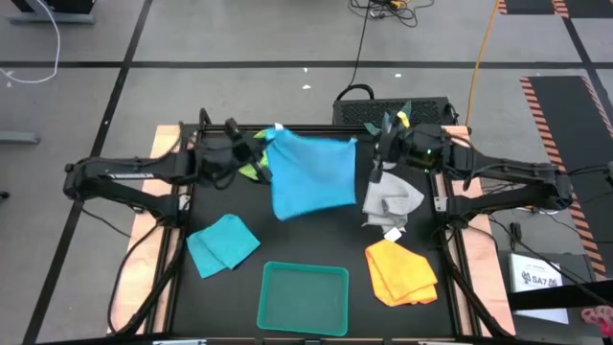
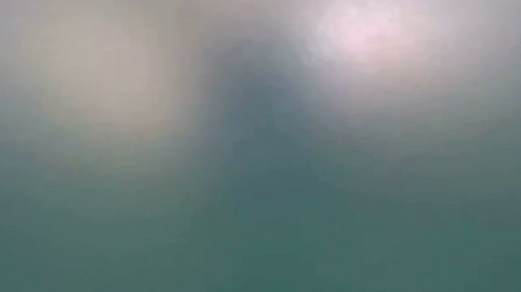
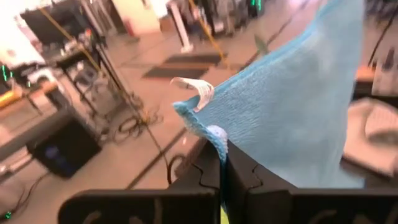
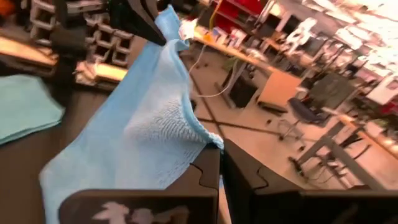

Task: Fold microfiber towels
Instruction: Fold the right blue microfiber cloth

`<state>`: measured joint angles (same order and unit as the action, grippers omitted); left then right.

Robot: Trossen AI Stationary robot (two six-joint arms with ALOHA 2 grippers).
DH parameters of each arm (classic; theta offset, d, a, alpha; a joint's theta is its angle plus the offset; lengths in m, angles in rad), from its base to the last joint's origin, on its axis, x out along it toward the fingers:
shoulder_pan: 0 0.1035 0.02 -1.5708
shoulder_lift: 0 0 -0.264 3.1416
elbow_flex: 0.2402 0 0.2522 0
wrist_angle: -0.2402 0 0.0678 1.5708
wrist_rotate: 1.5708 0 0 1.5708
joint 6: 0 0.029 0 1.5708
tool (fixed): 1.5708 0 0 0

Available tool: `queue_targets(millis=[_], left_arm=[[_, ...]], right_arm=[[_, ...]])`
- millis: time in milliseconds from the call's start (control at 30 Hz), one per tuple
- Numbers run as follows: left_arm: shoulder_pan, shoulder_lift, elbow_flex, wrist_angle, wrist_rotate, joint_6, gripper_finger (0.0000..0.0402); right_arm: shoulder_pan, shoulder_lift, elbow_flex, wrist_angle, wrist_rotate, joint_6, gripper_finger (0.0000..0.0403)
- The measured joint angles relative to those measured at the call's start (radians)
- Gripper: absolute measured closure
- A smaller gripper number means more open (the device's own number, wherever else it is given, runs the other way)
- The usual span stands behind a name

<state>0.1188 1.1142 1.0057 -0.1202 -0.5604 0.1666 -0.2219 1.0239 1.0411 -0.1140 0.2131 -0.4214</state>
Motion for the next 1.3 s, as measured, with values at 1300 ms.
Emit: queue_targets(millis=[1300], left_arm=[[0.479, 0.23, 0.251, -0.048, 0.539, 0.109, 0.0401]], right_arm=[[-0.386, 0.065, 0.114, -0.082, -0.108, -0.153, 0.0403]])
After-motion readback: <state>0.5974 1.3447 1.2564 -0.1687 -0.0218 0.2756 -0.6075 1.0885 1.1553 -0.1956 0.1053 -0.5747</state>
